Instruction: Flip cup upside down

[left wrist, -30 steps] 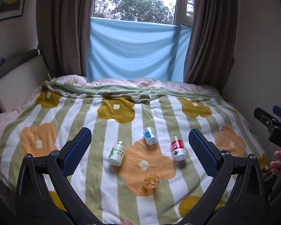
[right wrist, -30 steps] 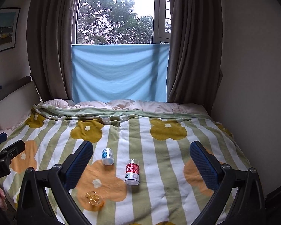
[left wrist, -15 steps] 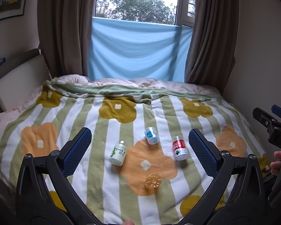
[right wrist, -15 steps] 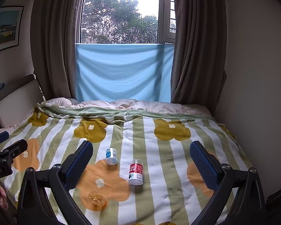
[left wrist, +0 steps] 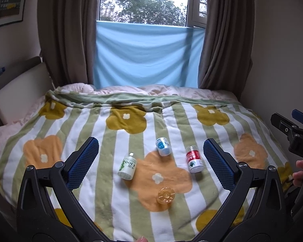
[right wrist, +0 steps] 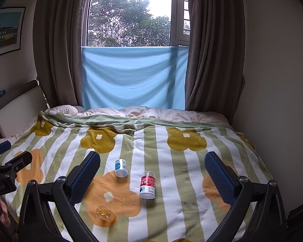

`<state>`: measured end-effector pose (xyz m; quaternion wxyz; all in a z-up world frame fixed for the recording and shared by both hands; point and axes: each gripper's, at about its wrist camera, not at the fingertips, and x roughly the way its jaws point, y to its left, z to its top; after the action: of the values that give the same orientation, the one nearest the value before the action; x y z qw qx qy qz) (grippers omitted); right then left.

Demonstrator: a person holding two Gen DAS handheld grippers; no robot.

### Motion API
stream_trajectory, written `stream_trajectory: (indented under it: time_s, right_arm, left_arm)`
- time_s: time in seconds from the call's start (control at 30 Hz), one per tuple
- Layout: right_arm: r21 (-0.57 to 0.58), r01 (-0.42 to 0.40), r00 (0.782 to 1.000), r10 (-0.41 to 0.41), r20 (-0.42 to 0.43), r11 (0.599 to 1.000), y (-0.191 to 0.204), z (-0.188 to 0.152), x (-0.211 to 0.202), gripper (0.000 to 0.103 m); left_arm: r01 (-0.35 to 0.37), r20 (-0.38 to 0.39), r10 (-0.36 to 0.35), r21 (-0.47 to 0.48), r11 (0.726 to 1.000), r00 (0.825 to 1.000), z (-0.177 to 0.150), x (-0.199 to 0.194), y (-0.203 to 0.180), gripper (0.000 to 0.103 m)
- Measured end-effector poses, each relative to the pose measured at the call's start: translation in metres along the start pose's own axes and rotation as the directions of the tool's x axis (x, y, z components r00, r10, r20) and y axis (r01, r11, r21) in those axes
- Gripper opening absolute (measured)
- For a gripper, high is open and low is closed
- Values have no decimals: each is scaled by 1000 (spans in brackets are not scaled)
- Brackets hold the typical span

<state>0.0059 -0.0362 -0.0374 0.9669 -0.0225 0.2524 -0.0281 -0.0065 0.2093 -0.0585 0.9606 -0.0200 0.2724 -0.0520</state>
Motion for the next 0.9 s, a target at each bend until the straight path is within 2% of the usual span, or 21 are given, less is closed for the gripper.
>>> stream_trajectory:
  time_s: [0.73, 0.9]
  right_arm:
    - [9, -9, 1000, 9, 1, 1000, 3, -5, -2, 103]
    - [9, -8, 1000, 8, 3, 1000, 2, -4, -2, 103]
  left_arm:
    - [3, 25, -3, 12, 1000, 1000, -3, -9, -4, 103]
    - [-29, 46, 27, 28, 999, 999, -3, -14, -6, 103]
